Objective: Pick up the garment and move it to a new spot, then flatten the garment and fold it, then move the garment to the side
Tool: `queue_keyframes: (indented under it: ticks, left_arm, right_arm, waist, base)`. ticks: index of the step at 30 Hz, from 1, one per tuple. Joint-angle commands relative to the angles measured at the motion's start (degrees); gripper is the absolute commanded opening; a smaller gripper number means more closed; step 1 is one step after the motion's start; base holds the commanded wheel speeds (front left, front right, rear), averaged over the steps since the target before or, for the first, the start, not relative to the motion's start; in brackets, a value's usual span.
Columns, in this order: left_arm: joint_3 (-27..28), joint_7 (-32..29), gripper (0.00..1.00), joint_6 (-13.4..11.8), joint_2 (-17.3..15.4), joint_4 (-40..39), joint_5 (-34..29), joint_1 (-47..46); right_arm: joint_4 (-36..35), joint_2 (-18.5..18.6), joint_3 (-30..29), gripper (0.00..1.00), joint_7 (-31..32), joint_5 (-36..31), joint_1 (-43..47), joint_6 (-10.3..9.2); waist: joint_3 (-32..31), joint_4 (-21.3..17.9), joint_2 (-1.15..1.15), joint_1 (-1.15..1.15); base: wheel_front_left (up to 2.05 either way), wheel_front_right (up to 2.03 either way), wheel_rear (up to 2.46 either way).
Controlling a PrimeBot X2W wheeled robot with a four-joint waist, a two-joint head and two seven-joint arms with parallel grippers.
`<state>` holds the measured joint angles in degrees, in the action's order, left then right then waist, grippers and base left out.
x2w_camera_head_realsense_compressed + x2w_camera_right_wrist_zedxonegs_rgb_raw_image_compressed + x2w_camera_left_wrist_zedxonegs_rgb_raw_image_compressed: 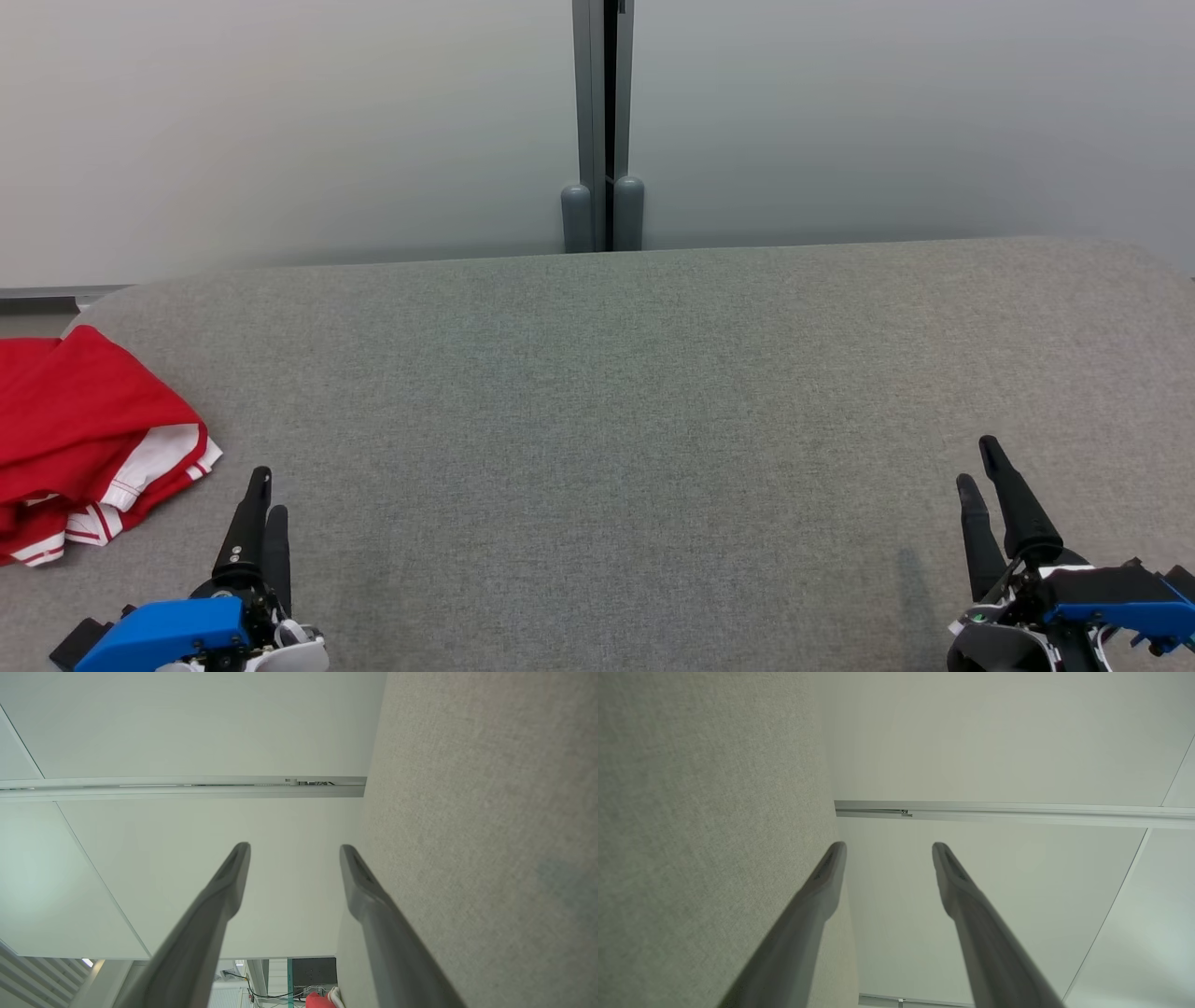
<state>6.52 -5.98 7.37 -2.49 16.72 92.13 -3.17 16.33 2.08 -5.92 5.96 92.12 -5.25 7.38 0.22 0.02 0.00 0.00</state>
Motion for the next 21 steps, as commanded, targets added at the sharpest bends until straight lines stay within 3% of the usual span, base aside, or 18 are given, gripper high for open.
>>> queue_keyframes:
  ticks: [1,8,21]
  left_arm:
    - [-0.2,0.7,1.00,0.0,-0.7,-0.9,-0.9,-1.6]
    - [-1.5,2.8,1.00,0.0,-2.2,-0.3,-5.6,-2.5]
    - [-2.9,6.1,1.00,0.0,-3.7,0.9,-19.9,-3.8]
  right_arm:
    - [-1.1,0.3,0.5,1.00,-0.7,-1.0,-1.1,0.03]
    - [-0.6,0.5,1.6,1.00,-2.7,-6.6,-2.0,0.04]
    - [0.6,0.4,1.6,1.00,-6.0,-21.4,-3.7,0.06]
  waist:
    - [0.0,0.0,0.00,0.00]
    - [0.2,0.1,0.00,0.00]
    - [0.6,0.1,0.00,0.00]
  base:
    - [0.00,0.00,0.00]
    - [0.00,0.00,0.00]
    - [0.00,0.00,0.00]
